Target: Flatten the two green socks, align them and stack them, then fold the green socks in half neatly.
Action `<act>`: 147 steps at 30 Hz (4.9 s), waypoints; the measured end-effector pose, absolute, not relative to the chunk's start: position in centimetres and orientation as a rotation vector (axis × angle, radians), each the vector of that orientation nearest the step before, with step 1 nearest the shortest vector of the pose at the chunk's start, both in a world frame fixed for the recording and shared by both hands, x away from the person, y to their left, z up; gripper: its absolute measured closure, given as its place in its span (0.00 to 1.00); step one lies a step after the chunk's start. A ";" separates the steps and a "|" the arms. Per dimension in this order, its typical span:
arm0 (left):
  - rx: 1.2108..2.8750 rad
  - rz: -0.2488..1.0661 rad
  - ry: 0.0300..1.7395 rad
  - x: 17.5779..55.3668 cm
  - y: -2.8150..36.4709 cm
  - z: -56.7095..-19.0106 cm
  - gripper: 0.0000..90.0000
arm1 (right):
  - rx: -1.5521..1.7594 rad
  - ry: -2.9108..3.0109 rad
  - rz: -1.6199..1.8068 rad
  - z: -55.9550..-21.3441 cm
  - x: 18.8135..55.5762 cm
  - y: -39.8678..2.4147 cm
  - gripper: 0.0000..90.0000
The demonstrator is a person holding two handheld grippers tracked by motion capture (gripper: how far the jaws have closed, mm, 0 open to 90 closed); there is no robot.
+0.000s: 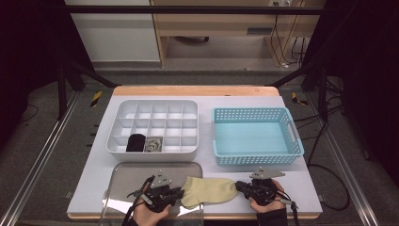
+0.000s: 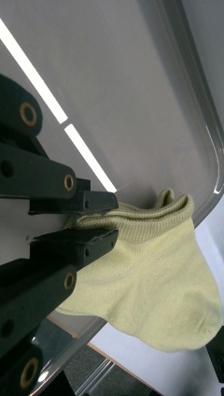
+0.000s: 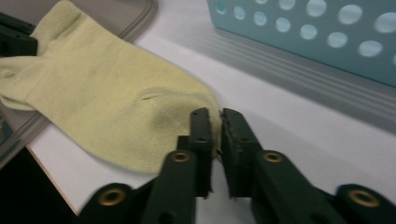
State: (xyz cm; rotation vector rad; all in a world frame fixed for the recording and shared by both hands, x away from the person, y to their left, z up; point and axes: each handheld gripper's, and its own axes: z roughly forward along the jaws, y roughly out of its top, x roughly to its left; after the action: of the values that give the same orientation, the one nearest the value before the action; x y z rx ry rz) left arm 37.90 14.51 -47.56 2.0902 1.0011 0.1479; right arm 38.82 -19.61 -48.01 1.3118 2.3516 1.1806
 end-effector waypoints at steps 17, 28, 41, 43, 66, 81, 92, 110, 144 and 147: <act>2.067 0.202 0.986 38.3 14.5 -47.6 0.89 | 1.278 2.351 1.160 -48.0 39.0 -19.4 0.98; 2.000 0.267 0.951 38.4 15.3 -45.7 0.82 | 1.294 2.271 1.233 -46.9 38.7 -20.1 0.87; 1.995 0.288 0.855 38.5 12.2 -43.4 0.98 | 1.306 2.218 1.290 -46.8 38.8 -20.5 0.75; 2.001 0.280 0.854 38.7 11.5 -43.4 0.99 | 1.306 2.215 1.290 -46.9 38.7 -20.5 0.74; 2.124 0.179 0.843 39.5 6.7 -47.4 0.99 | 1.320 2.263 1.239 -48.6 38.6 -19.7 0.68; 2.146 0.156 0.841 39.6 6.1 -48.0 0.99 | 1.331 2.299 1.258 -48.8 38.3 -19.2 0.95; 2.145 0.131 0.847 39.8 5.9 -48.1 0.99 | 1.251 2.259 1.397 -46.7 38.0 -19.5 0.96; 2.041 0.176 0.875 39.5 9.8 -44.9 0.97 | 1.142 2.254 1.425 -44.8 37.5 -18.7 0.96; 2.051 0.185 0.997 38.5 15.5 -47.7 0.99 | 0.890 2.528 1.453 -44.2 39.0 -8.0 0.96; 2.045 0.178 1.002 38.6 15.6 -47.7 0.99 | 0.881 2.551 1.445 -44.5 39.0 -7.2 0.96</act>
State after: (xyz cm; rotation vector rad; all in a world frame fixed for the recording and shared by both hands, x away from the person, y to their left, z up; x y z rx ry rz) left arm 38.59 15.60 -47.73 2.0454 1.0018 0.1782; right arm 39.05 -7.19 -44.54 0.8811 2.5510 1.4448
